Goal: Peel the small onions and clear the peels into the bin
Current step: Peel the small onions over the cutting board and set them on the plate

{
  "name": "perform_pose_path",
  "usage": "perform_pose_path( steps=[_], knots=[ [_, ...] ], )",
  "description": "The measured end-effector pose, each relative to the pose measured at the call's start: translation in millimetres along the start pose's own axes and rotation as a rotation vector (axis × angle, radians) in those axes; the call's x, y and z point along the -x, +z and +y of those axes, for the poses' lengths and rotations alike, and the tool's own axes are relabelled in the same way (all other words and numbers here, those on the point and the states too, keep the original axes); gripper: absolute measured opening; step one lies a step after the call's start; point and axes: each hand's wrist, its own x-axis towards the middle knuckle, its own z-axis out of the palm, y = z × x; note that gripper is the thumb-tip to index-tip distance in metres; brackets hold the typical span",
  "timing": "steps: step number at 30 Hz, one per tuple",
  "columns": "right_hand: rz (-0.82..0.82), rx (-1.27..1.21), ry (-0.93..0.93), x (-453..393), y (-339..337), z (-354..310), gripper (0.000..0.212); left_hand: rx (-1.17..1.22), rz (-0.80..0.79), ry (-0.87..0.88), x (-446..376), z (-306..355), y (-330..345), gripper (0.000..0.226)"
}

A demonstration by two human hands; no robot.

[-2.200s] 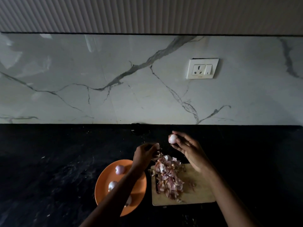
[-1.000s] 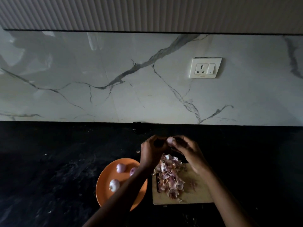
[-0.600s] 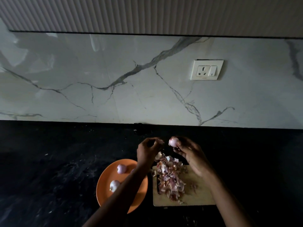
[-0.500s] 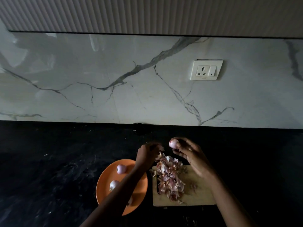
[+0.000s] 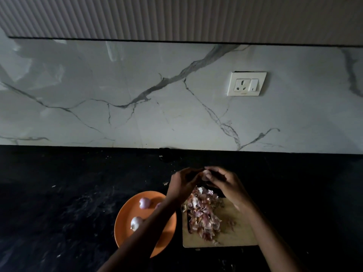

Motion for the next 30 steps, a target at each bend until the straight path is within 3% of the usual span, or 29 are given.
perform_pose_path(
  steps=[15,21,23,26,28,30],
  knots=[
    [0.021,0.039,-0.002,-1.5,5.9,1.0,0.028,0.011,0.049,0.007,2.6,1.7,-2.0,0.018],
    [0.015,-0.259,0.026,-1.4,9.6,2.3,0.046,0.256,0.206,-0.213,4.3,-10.5,4.0,0.01],
    [0.02,-0.351,0.03,-2.9,6.4,0.0,0.066,0.2,0.142,-0.264,4.5,-21.4,2.6,0.011],
    [0.023,-0.392,0.022,-4.4,-0.5,-1.5,0.077,0.032,-0.065,-0.321,4.5,-30.5,2.5,0.018],
    [0.034,-0.411,0.039,-4.7,-3.6,-0.9,0.069,-0.089,-0.134,-0.309,3.4,-28.9,2.8,0.027],
    [0.043,-0.43,0.06,-4.4,-5.2,0.8,0.042,-0.226,-0.143,-0.228,4.2,-22.0,3.6,0.022]
  ],
)
